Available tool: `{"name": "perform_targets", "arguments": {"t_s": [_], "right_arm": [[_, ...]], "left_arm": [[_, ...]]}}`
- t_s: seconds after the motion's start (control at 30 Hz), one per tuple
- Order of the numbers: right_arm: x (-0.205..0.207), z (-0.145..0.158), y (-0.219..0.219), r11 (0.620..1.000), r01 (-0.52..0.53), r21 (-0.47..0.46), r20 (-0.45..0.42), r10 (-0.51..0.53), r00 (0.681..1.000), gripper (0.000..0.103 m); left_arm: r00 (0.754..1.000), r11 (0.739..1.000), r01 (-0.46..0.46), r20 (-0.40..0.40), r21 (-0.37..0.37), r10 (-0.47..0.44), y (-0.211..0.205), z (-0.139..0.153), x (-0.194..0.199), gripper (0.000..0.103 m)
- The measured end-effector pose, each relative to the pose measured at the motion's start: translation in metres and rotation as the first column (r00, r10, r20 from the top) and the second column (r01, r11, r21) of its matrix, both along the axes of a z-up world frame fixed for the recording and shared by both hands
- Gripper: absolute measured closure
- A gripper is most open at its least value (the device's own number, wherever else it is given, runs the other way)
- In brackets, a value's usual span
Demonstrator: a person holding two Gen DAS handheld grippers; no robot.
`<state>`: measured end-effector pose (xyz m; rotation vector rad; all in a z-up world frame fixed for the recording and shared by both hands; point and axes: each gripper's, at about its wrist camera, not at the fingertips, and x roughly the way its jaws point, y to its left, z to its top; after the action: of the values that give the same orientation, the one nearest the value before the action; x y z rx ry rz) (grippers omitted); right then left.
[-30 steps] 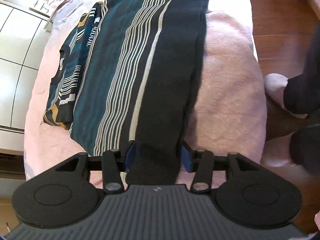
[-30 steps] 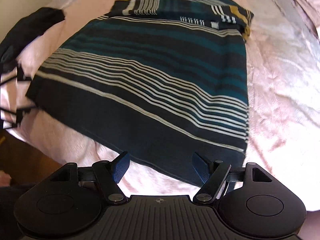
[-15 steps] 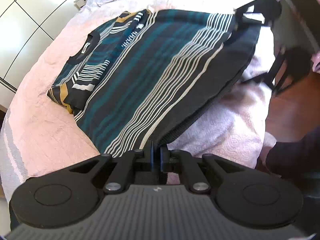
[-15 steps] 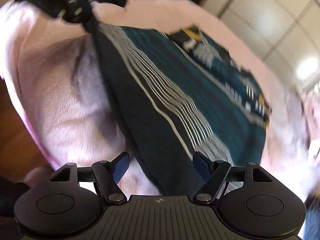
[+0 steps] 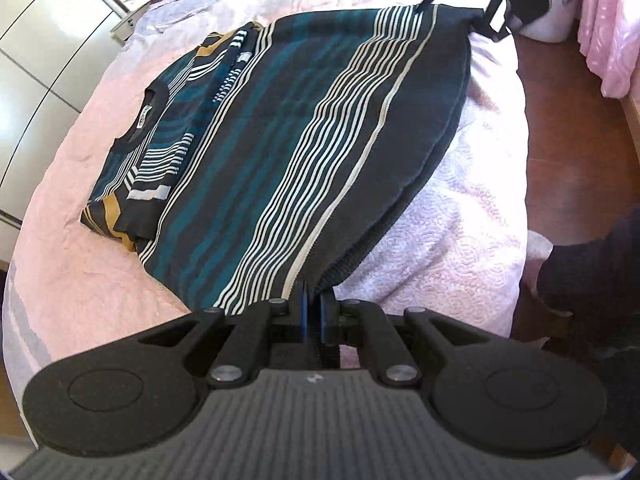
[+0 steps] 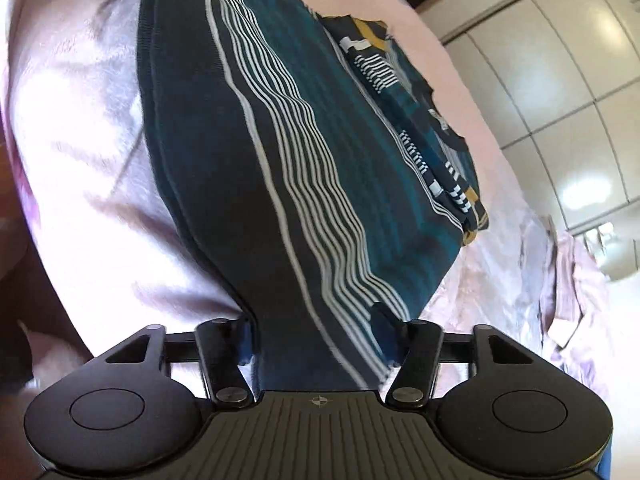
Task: Fold clothes
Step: 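Grasp the hem with the left gripper while the right gripper grasps the hem too, then lift the hem with both grippers and fold it toward the collar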
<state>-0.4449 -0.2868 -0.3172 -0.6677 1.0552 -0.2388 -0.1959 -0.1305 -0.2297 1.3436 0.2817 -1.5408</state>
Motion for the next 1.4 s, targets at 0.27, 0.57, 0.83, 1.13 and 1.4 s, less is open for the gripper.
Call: {"name": "perform_targets", "arguments": {"t_s": [0.27,0.57,0.83,1.13,1.4], "right_arm": [[-0.006,0.047,-0.004,0.991,-0.004,0.133,-0.062,0.012,0.998,0.102],[-0.004,0.117,-0.011,0.990,-0.025,0.140,-0.055,0.033,0.998,0.102],[-0.048,0.152,0.033,0.973,-0.010,0.231,-0.137,0.043,0.990,0.102],[-0.107,0.162,0.098,0.916,0.082,0.393,-0.281,0.035,0.959,0.102],[-0.074,0.183,0.059,0.926,0.056,0.374,-0.287,0.058,0.956,0.102]], "left_arm": [[0.998,0.998,0.065,-0.005,0.005,-0.065,0.005,0.027,0.005,0.100],[0.989,0.990,0.142,-0.030,-0.011,-0.143,0.020,0.071,-0.002,0.101],[0.961,0.966,0.244,-0.152,0.082,-0.230,0.080,0.095,-0.036,0.101],[0.907,0.934,0.273,-0.385,0.231,-0.170,0.141,0.086,-0.062,0.101],[0.917,0.966,0.218,-0.368,0.137,-0.155,0.091,0.120,-0.021,0.101]]}}
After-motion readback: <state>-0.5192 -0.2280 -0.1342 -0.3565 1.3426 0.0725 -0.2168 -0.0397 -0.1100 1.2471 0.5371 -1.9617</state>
